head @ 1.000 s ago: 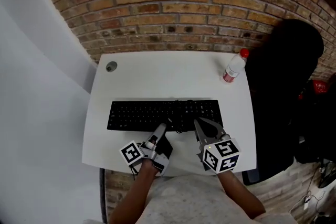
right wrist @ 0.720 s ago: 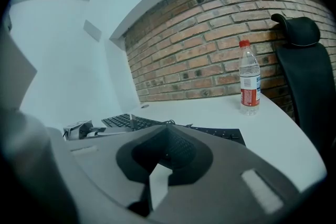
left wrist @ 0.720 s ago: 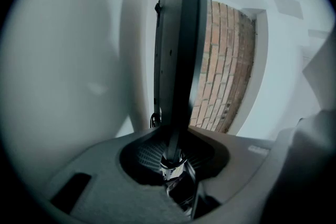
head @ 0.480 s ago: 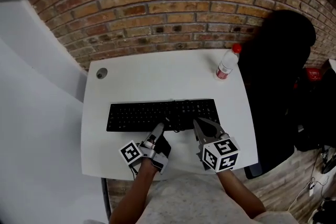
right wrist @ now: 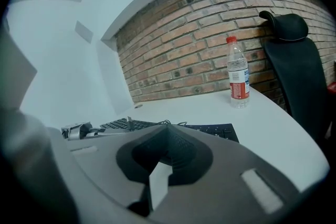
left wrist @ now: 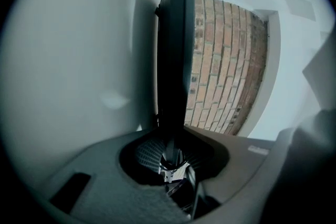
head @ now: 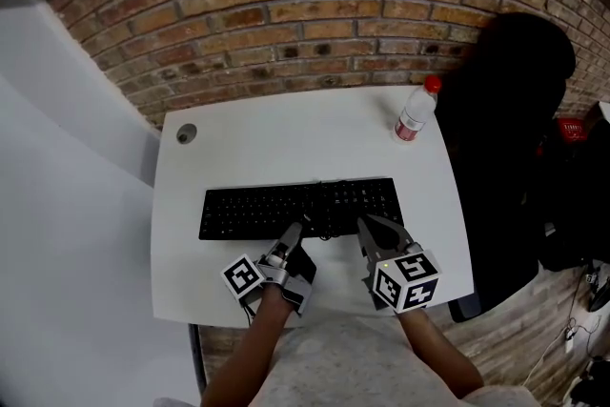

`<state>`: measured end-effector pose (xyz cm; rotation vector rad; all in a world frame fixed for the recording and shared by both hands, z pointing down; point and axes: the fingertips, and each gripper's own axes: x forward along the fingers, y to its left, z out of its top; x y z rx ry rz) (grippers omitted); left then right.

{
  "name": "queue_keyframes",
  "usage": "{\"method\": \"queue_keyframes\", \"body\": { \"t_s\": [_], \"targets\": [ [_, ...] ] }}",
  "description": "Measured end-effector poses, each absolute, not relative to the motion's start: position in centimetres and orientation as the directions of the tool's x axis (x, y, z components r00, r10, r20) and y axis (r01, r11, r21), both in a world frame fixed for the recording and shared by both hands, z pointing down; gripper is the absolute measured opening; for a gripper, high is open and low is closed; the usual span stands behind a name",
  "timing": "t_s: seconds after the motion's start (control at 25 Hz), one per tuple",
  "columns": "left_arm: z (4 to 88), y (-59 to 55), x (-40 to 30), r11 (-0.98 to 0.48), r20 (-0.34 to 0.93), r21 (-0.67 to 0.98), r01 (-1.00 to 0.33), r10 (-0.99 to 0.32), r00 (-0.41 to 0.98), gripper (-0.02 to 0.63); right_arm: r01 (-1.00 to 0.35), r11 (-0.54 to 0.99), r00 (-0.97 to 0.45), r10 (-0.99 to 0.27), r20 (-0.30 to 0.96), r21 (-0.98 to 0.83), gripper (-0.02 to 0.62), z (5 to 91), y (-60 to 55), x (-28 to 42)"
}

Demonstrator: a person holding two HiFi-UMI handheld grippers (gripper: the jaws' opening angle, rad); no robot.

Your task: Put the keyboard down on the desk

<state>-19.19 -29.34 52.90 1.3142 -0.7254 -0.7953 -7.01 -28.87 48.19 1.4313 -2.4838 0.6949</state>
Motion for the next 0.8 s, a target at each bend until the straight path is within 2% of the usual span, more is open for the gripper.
{"method": "queue_keyframes", "body": {
  "t_s": [0.28,0.44,0.8],
  "targets": [
    [53.0,-29.2,-19.2,0.099,0.033,0.990,0.103,-0.860,0.509,0.089,-0.847,0.434,-0.529,-0.752,0.395,-0.307,0.009,48.6,-28.3,-7.5],
    [53.2,-29.2,-19.3,0.130,0.053,0.984,0.123,-0.867,0.496,0.132,-0.844,0.440,-0.533,-0.751,0.390,-0.306,0.009,48.6,-28.1,-7.5],
    [54.7,-28.9,-19.7,0.224,0.169,0.973,0.060,-0.859,0.483,0.219,-0.843,0.443,-0.535,-0.753,0.384,-0.306,0.009,48.4,-27.4,-7.3]
  ]
}}
